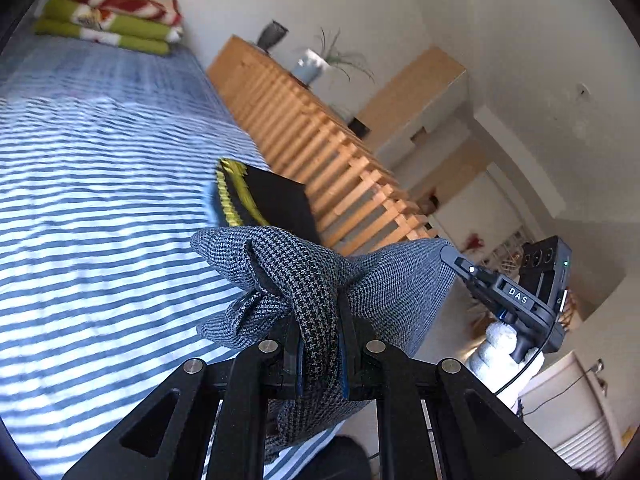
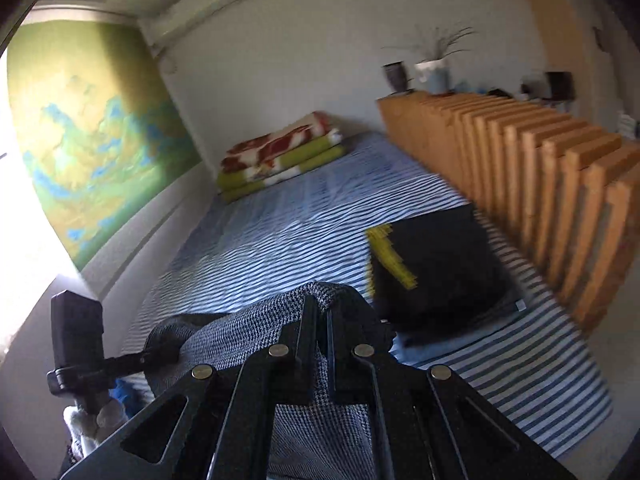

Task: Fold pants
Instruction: 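Carry the folded shorts with both tools toward the dark clothing stack by the rail, then lower the shorts onto the dark clothing stack and open both tools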

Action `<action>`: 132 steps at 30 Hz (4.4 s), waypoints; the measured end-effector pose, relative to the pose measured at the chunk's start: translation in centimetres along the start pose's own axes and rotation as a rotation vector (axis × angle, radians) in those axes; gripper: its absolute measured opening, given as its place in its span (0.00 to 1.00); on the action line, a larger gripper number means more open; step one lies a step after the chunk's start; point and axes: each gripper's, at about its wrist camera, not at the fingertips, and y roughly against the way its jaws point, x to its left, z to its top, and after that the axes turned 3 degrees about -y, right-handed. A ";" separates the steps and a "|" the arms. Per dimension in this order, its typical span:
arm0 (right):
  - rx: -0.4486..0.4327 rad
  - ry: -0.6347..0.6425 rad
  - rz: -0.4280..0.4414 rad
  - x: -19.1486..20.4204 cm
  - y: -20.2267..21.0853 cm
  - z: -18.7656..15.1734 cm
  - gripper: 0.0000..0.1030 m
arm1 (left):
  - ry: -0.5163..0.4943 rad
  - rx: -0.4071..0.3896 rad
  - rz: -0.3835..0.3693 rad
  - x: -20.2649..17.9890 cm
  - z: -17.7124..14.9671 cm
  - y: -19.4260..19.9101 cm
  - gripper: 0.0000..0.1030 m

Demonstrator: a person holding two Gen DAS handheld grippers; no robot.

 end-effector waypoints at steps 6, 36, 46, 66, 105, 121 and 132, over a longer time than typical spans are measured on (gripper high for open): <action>-0.027 0.005 -0.156 -5.4 -4.2 6.5 0.03 | 0.027 0.030 -0.025 -0.3 6.7 -10.4 0.12; 0.202 0.114 -0.643 -19.3 -39.3 16.3 0.17 | 0.316 0.054 0.039 21.5 22.0 -31.0 0.56; 0.154 0.145 -0.388 -16.2 -25.4 11.9 0.37 | 0.227 0.220 -0.033 18.5 14.0 -27.8 0.69; 0.362 0.104 -0.174 -16.3 -20.5 -0.1 0.37 | 0.199 0.274 -0.036 11.1 12.7 -28.9 0.30; 0.287 -0.006 -0.403 -21.0 -22.8 4.8 0.36 | 0.419 0.221 0.031 12.8 8.3 -30.4 0.31; 0.200 0.120 -0.249 -14.5 -24.4 8.6 0.36 | 0.052 0.100 0.170 9.8 17.1 -27.5 0.55; 0.369 0.147 -0.512 -22.3 -28.7 4.6 0.40 | 0.112 0.040 0.276 15.0 15.2 -33.4 0.33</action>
